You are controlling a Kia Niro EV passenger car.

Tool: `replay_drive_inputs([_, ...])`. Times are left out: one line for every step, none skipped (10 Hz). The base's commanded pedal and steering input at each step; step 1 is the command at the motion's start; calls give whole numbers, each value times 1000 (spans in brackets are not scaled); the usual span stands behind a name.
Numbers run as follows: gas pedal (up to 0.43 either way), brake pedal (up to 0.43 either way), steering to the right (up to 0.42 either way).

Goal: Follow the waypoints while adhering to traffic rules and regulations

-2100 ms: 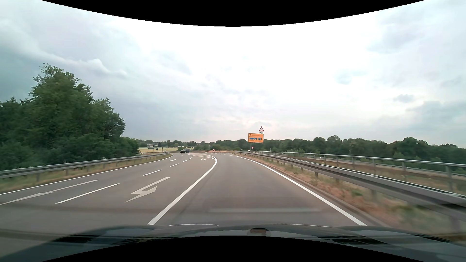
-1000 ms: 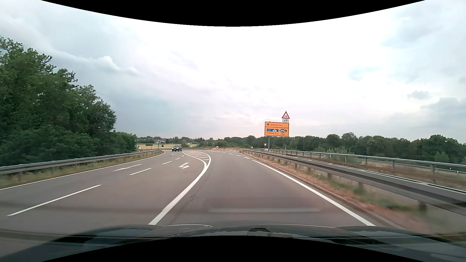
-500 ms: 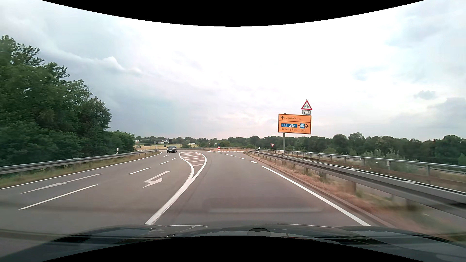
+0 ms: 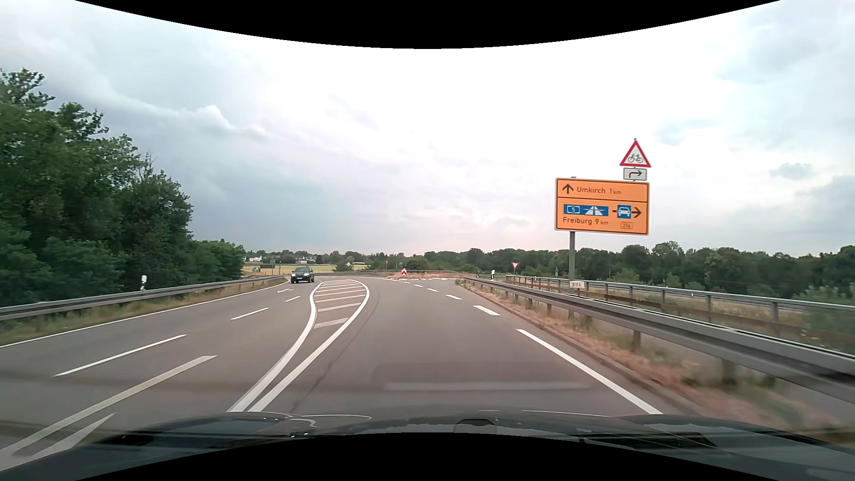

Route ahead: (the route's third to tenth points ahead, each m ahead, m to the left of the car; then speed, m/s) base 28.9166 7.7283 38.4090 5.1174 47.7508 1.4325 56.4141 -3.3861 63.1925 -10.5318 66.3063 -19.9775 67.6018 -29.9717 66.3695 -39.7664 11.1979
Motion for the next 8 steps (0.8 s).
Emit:
replay_drive_inputs([0,0,-11])
replay_drive_inputs([0,0,-9])
replay_drive_inputs([0,0,-9])
replay_drive_inputs([0,6,-9])
replay_drive_inputs([0,30,-9])
replay_drive_inputs([0,55,-9])
replay_drive_inputs([0,73,-9])
replay_drive_inputs([0,91,-9])
